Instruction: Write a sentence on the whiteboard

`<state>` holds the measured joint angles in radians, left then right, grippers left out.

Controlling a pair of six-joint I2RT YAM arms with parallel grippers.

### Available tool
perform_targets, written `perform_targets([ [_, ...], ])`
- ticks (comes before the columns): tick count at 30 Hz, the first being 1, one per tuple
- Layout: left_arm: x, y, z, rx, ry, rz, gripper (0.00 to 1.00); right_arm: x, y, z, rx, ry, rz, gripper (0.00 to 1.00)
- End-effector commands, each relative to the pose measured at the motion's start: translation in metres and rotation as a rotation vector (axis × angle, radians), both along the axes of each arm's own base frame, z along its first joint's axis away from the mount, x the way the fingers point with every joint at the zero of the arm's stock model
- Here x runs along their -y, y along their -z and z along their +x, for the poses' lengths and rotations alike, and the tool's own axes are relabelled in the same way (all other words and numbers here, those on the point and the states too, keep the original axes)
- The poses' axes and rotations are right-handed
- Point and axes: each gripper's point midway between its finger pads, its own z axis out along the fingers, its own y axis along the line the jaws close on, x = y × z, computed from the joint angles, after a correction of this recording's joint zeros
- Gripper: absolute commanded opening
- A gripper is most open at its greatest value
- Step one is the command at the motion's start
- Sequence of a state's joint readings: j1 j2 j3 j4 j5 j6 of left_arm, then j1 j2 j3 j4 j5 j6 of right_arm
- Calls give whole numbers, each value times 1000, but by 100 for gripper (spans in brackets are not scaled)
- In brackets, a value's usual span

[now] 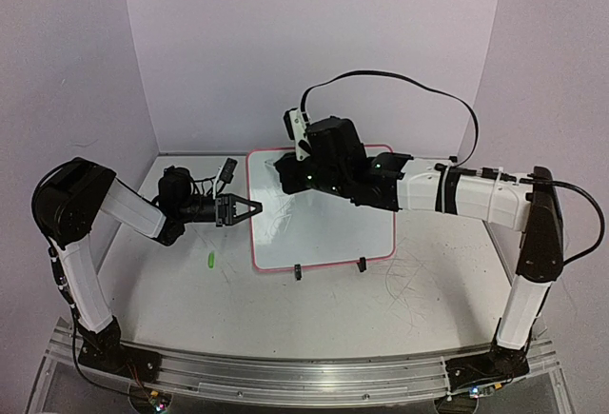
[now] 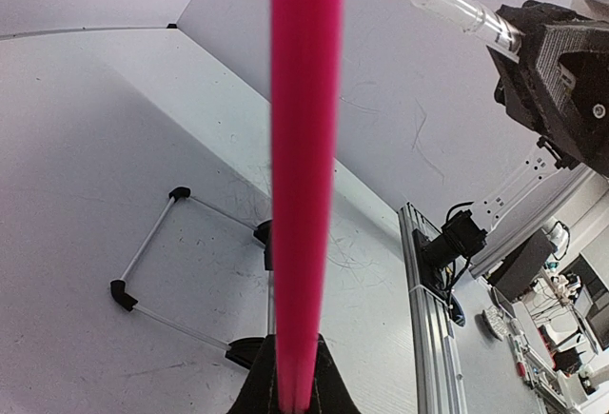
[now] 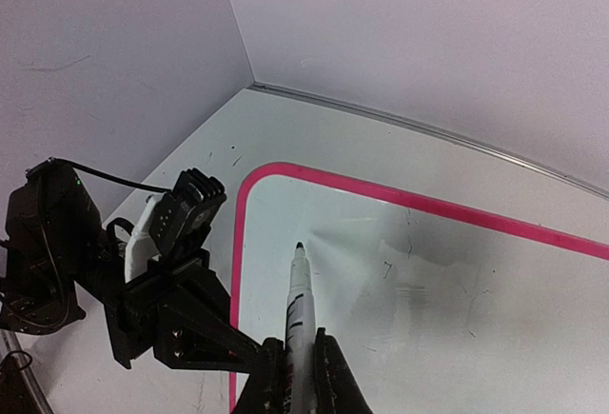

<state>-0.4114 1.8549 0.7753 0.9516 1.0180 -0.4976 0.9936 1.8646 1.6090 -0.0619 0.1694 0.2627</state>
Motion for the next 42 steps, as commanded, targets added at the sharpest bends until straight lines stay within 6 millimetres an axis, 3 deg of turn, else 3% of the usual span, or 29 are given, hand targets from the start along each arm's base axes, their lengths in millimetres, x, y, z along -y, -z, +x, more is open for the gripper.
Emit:
perform_targets([
  [1,-2,6,0,-13,-5,2,0,-6,-21,7,42,28,54,0],
  [19,-2,6,-1,-17,2,0,0,-8,-17,14,42,57,49,0],
  [42,-2,3,-2,-13,4,-2,0,-24,0,10,-7,5,42,0],
])
